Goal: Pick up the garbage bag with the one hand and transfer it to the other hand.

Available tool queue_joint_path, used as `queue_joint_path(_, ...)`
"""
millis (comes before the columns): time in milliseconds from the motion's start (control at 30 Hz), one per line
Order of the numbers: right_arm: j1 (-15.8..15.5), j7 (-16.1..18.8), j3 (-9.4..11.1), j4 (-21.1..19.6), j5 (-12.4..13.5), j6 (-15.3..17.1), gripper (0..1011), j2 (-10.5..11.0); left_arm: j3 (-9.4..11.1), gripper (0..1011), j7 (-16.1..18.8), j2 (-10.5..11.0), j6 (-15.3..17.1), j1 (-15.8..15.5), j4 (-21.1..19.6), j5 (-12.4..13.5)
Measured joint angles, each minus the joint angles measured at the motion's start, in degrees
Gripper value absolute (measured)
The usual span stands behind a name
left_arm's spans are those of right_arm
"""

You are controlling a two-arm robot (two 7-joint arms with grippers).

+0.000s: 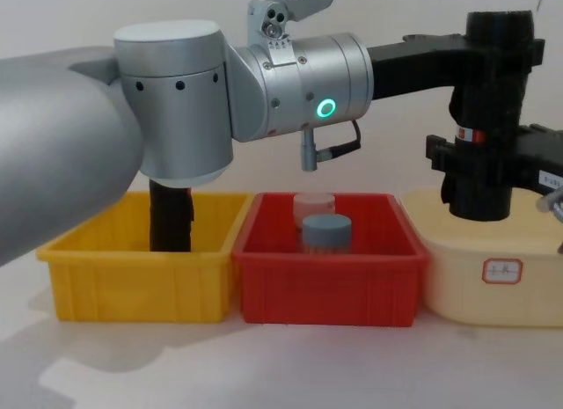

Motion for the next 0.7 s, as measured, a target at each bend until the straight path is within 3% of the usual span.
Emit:
queue_joint_path(200, 0.82, 0.44, 0.27, 1.05, 0.23, 0.73, 692, -0.57, 0.0, 522, 0.0, 0.0, 0.0, 0.0, 0.0, 0.0)
queue_joint_path(267, 1.01, 0.54, 0.35, 1.27, 0.23, 0.91, 672, -0.7, -0.01, 522, 0.0, 0.0, 0.0, 0.0, 0.0, 0.0)
queue_joint_path(367, 1.18, 0.65, 0.45, 1.44, 0.19, 1.08, 537, -0.85, -0.01, 522, 0.01, 0.0, 0.0, 0.0, 0.0, 0.0)
queue_joint_path(700, 1.29, 0.68, 0.92, 1.57, -0.49, 1.2, 517, -1.24, -0.01, 545, 0.01, 0.0, 0.0, 0.01, -0.01, 0.0)
